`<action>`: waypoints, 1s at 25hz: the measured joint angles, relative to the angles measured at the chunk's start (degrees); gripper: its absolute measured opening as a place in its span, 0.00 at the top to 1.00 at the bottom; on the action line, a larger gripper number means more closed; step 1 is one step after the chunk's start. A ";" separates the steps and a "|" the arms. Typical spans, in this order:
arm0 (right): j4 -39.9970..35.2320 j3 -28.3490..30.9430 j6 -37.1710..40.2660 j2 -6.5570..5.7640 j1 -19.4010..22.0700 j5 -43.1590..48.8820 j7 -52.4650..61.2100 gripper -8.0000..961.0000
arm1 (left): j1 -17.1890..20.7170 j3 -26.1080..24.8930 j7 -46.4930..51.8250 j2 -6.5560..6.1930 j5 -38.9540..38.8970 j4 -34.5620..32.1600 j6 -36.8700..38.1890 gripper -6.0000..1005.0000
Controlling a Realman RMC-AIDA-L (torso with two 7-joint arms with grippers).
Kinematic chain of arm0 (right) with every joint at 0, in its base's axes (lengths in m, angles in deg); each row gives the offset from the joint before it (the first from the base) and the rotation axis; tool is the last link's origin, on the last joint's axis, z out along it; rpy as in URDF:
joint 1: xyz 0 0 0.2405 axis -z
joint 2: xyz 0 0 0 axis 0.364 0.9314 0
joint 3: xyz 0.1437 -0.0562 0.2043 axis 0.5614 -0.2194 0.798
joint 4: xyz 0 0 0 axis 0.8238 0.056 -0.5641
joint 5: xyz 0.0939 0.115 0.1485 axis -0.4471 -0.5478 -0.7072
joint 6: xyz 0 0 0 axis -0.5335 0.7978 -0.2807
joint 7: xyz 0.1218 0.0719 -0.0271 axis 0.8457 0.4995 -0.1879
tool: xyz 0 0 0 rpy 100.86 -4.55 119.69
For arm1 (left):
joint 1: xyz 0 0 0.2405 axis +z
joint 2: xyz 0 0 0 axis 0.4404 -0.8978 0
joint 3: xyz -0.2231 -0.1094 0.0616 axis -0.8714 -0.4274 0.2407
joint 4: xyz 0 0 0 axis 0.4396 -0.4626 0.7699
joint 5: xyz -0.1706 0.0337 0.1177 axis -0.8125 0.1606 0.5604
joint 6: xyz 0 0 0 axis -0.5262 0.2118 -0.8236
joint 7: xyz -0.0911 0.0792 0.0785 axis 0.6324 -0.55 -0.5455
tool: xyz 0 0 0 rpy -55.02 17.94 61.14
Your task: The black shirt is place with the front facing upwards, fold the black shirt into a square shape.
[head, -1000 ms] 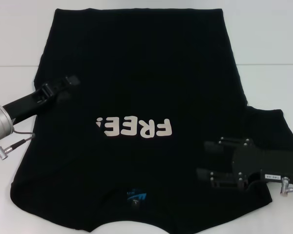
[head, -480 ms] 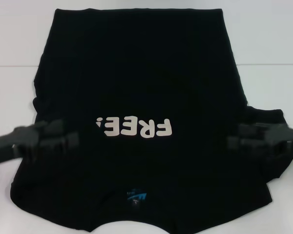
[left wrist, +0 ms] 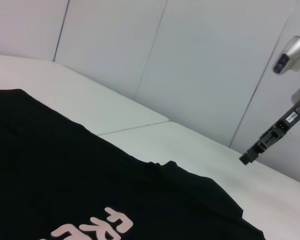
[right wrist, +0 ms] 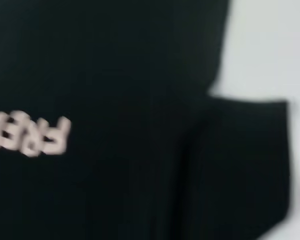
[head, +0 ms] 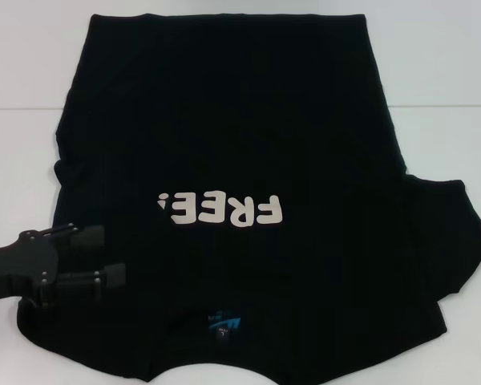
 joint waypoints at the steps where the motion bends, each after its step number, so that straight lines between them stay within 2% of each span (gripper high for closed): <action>1: -0.04 0.68 0.51 0.15 -0.82 2.94 0.60 0.21 | 0.00 -0.01 -0.23 0.00 0.01 -0.01 0.17 0.09; 5: 0.79 1.32 0.21 0.34 -1.66 9.30 2.41 0.21 | -0.13 0.04 -0.79 0.04 0.01 -0.03 0.39 0.09; 13: 4.80 2.47 -4.51 0.12 -1.48 9.58 3.33 0.21 | -0.66 0.27 -1.24 0.13 0.00 -0.07 0.89 0.09; 25: 16.40 1.65 -13.93 -0.96 -6.15 10.22 3.38 0.21 | -0.65 0.26 -1.20 0.24 0.03 0.11 0.77 0.09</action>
